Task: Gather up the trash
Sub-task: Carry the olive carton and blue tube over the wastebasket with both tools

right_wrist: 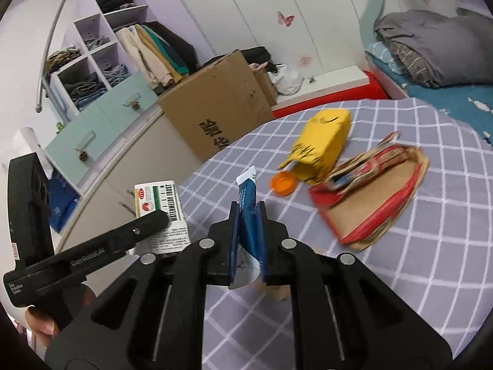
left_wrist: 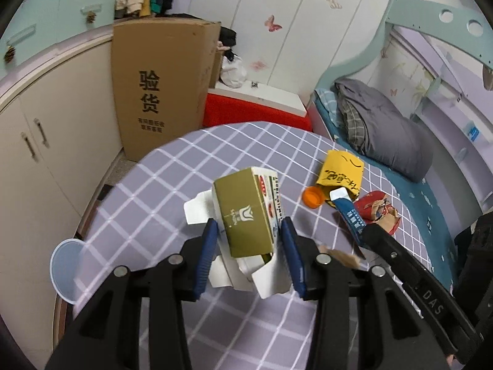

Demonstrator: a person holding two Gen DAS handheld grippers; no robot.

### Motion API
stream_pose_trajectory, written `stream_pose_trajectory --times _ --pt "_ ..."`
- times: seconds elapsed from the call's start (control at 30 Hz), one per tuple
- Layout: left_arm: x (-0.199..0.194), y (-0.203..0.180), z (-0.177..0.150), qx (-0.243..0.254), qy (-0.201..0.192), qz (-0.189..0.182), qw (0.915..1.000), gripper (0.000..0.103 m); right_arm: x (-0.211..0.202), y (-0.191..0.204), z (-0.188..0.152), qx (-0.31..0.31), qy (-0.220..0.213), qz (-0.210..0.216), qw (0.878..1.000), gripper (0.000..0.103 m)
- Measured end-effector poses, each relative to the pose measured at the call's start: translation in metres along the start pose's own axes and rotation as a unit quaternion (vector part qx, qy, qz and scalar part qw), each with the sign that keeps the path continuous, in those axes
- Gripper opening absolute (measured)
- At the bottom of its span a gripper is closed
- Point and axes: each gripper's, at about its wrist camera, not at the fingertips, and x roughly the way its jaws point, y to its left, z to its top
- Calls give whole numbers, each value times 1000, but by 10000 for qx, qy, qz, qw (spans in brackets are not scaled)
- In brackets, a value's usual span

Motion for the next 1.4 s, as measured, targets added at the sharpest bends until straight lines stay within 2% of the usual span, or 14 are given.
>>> stream_pose_trajectory --times 0.23,0.4,0.7,1.03,1.13,1.2,1.3,1.33,1.37,1.4 --pt "-38 47 -19 -2 -167 214 9996 42 -4 54 -16 -328 90 248 9991 11" --pt "-67 101 -36 -354 -244 299 9986 42 3 111 -32 -654 207 582 9959 11" --pt "-111 212 -65 -1072 -450 810 9899 42 35 224 -81 -1251 672 1294 9814 11" --pt "-128 341 -97 -1855 -391 1483 9706 42 106 322 -129 -1752 1130 1671 9636 11" --pt "-129 384 -107 -2088 -319 1813 9605 42 136 344 -143 -1821 1263 1710 9600 11" --pt "-129 404 -112 -2242 -280 1909 9553 42 158 359 -152 -1879 1307 1713 9583 12" --pt "-129 429 -120 -2405 -216 2090 9476 42 206 379 -169 -2018 1728 1774 9476 12" --pt "-128 435 -121 -2438 -194 2149 9455 42 226 383 -176 -2025 1927 1733 9444 16" --pt "-126 443 -123 -2477 -155 2239 9425 42 239 385 -183 -2095 1980 1528 9453 25" --pt "-125 448 -124 -2498 -123 2295 9406 42 251 385 -189 -2186 1975 1274 9471 63"
